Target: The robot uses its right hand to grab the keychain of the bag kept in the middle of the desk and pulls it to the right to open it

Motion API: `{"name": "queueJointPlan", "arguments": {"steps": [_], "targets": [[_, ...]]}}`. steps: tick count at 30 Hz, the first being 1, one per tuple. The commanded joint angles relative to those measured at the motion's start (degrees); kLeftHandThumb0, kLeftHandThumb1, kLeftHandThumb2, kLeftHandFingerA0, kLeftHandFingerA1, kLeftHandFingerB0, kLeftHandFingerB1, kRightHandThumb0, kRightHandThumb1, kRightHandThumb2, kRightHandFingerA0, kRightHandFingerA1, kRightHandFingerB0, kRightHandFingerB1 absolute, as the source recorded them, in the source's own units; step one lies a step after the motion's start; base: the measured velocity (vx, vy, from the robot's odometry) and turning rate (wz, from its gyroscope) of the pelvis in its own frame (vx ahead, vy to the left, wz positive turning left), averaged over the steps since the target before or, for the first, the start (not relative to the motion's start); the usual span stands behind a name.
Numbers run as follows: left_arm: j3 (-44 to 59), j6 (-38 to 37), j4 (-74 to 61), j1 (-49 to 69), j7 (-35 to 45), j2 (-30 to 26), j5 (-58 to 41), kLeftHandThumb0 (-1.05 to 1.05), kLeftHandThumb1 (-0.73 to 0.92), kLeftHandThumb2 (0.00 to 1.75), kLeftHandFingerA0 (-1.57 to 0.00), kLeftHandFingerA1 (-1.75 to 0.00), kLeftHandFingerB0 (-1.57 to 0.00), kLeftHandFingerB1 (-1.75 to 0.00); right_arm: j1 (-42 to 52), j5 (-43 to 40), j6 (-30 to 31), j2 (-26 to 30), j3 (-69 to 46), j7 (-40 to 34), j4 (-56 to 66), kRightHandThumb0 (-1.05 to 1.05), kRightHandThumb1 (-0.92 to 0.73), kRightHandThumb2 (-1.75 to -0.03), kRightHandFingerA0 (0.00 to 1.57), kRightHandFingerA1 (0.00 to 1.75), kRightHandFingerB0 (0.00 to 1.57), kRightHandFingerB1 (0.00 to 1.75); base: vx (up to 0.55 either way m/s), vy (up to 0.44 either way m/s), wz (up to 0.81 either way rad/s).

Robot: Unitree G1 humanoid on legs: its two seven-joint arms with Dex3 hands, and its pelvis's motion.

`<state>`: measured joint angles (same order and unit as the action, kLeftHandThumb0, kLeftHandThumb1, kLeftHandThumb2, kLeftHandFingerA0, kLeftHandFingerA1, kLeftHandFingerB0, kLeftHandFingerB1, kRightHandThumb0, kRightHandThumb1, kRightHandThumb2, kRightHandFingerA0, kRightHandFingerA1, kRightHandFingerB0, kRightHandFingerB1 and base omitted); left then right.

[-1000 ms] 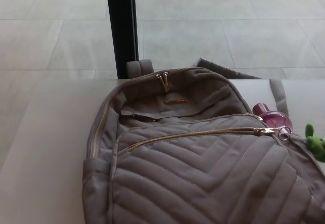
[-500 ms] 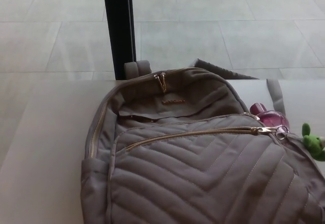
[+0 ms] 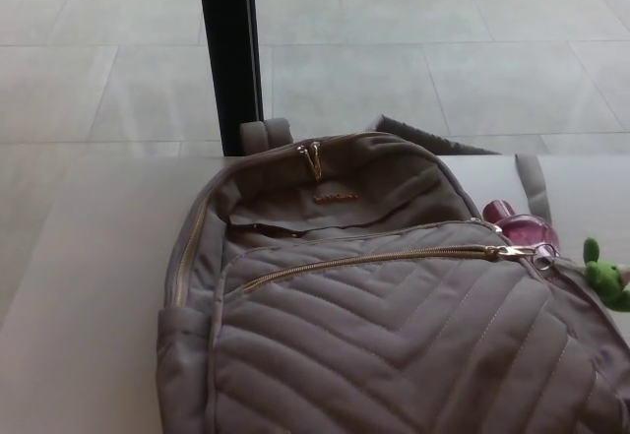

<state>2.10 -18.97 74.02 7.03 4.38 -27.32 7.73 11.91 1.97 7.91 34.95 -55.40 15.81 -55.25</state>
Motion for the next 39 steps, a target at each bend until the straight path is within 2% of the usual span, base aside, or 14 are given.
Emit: {"name": "queueJointPlan", "arguments": {"steps": [1,8,14,19,23,24,27,28,30,31,32,36,37,39], "targets": [[6.2,4.6,-0.5,-0.1,2.9,-0.7,-6.0,-0.74,0.77,0.63,-0.67,-0.58,-0.52,-0.41,1.0,-6.3,2.5,-0.2,2.9,4.3,-1.8,-0.51,-0.64,-0.6,0.36,0.8,0.25,0.58,0.0,0.0,0.0],[6.4,5.5,-0.9,-0.1,2.1,-0.9,-3.6,-0.68,0.72,0.62,-0.69,-0.53,-0.54,-0.44,2.9,-7.3,-0.9,0.8,8.6,4.2,-1.6,-0.51,-0.62,-0.58,0.62,0.84,0.29,0.6,0.0,0.0,0.0],[6.4,5.9,-0.9,-0.2,2.8,-1.2,-3.1,-0.68,0.71,0.62,-0.67,-0.52,-0.52,-0.43,4.3,-8.2,-4.0,1.1,12.8,5.7,-1.1,-0.55,-0.58,-0.58,0.67,0.78,0.25,0.55,0.0,0.0,0.0],[9.2,5.1,-1.2,0.0,4.4,-0.8,-5.7,-0.57,0.63,0.6,-0.69,-0.59,-0.57,-0.43,4.7,-8.5,-8.7,1.2,15.0,4.1,-2.2,-0.54,-0.49,-0.55,0.76,0.76,0.46,0.52,0.0,0.0,0.0],[12.4,5.5,-1.5,0.0,5.0,0.0,-8.0,-0.54,0.58,0.58,-0.72,-0.64,-0.61,-0.44,5.9,-7.4,-11.6,1.3,17.6,3.5,-1.6,-0.53,-0.49,-0.55,0.74,0.77,0.47,0.5,0.0,0.0,0.0],[12.2,5.4,-1.1,-0.2,4.6,-0.1,-7.4,-0.57,0.46,0.84,-0.66,-0.68,-0.5,-0.56,6.3,-7.1,-11.5,1.4,18.3,3.4,-0.8,-0.52,-0.47,-0.54,0.83,0.8,0.48,0.5,0.0,0.0,0.0],[13.1,5.7,-0.7,-0.6,4.6,-0.2,-7.6,-0.56,0.45,0.83,-0.69,-0.7,-0.51,-0.56,6.8,-7.2,-12.3,1.2,19.7,3.5,-0.1,-0.54,-0.48,-0.55,0.81,0.79,0.47,0.51,0.0,0.0,0.0],[12.6,5.5,-0.9,-0.4,4.5,-0.3,-6.9,-0.52,0.58,0.58,-0.73,-0.63,-0.58,-0.44,7.2,-7.0,-13.8,1.3,20.7,3.5,-0.2,-0.6,-0.49,-0.57,0.8,0.77,0.45,0.52,0.0,0.0,0.0],[11.7,7.1,-1.1,-0.7,3.9,-0.4,-6.0,-0.51,0.59,0.58,-0.72,-0.62,-0.58,-0.43,6.6,-6.9,-14.7,1.7,21.6,3.3,-1.2,-0.58,-0.53,-0.56,0.77,0.72,0.45,0.51,0.0,0.0,0.0],[10.7,6.8,-1.1,-0.5,4.3,-0.7,-5.2,-0.53,0.48,0.85,-0.68,-0.7,-0.49,-0.56,6.4,-6.8,-15.2,1.8,22.1,3.2,-1.8,-0.58,-0.54,-0.56,0.77,0.71,0.45,0.51,0.0,0.0,0.0],[9.1,6.4,-1.0,-0.5,3.6,-1.0,-3.5,-0.55,0.49,0.86,-0.69,-0.69,-0.49,-0.56,6.0,-6.5,-15.1,2.1,22.7,2.6,-2.0,-0.59,-0.55,-0.57,0.79,0.69,0.47,0.49,0.0,0.0,0.0],[7.6,6.3,-0.7,-0.4,4.1,-1.4,-4.0,-0.55,0.46,0.84,-0.69,-0.7,-0.49,-0.55,6.3,-6.8,-15.8,2.3,24.0,2.2,-2.4,-0.58,-0.55,-0.57,0.83,0.7,0.46,0.5,0.0,0.0,0.0],[8.3,6.6,-0.8,-0.4,4.8,-1.3,-4.9,-0.52,0.57,0.57,-0.69,-0.62,-0.54,-0.42,6.7,-7.1,-16.1,2.3,24.2,2.5,-1.9,-0.59,-0.55,-0.57,0.83,0.72,0.45,0.51,0.0,0.0,0.0],[9.1,6.9,-0.8,-0.3,5.2,-1.1,-5.9,-0.52,0.56,0.57,-0.69,-0.6,-0.54,-0.41,7.4,-7.6,-16.0,2.2,24.2,2.6,-0.8,-0.58,-0.56,-0.57,0.86,0.73,0.45,0.51,0.0,0.0,0.0]]}}
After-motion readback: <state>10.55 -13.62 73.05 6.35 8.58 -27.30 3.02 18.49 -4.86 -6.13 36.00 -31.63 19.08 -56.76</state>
